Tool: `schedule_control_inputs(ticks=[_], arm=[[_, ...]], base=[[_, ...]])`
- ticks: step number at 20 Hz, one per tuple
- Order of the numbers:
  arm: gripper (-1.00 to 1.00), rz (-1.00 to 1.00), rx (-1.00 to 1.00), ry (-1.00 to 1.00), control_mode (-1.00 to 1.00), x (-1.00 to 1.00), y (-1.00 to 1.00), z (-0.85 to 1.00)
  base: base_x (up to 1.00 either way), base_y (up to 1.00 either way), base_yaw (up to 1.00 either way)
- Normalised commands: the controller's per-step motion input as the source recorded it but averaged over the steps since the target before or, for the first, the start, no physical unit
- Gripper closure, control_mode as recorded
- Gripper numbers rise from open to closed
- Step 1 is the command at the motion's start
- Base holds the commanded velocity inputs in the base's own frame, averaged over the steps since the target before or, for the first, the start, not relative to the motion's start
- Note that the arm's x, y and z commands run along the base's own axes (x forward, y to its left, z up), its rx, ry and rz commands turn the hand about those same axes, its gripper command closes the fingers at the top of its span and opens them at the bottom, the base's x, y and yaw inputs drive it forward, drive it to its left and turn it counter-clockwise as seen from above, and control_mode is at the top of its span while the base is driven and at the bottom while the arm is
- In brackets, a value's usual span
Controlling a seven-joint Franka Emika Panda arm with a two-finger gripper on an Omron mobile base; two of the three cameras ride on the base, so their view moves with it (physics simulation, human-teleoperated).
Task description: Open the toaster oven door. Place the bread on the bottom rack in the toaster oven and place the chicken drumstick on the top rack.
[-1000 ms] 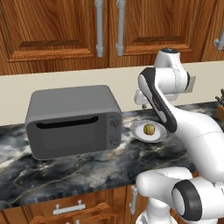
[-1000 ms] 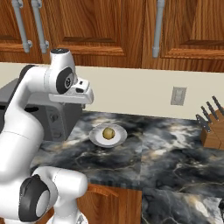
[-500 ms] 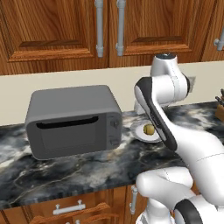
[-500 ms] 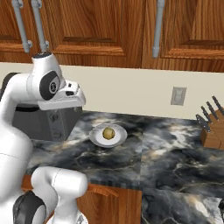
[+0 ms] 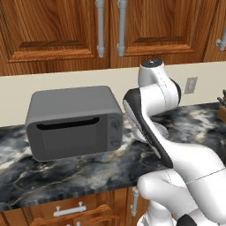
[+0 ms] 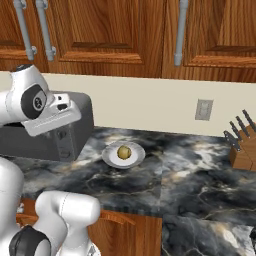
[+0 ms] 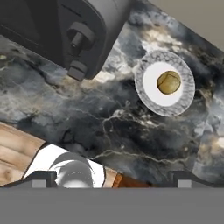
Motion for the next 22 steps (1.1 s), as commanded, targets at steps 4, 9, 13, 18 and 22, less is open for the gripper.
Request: schedule_control_inputs(ticks=[4,9,13,18,22], arm=[[-1.00,0.21,-0.19,0.00,-1.00,-0.16,0.50,-0.01],[-1.00,0.11,-0.27,-0.11,-1.00,-0.14,0.57,-0.11],[-1.00,0.02,-0.22,-0.15,-1.00,-0.03,0.59,-0.17],[-1.00,0.10,-0.07,-0.03,-1.00,0.01,0.54,-0.08],[-1.00,0.10,-0.02,-0.06,-1.00,0.11,0.57,-0.11]], base=[[0.00,0.00,0.00],[0.00,0.00,0.00],[0.00,0.00,0.00],[0.00,0.00,0.00],[0.00,0.00,0.00]])
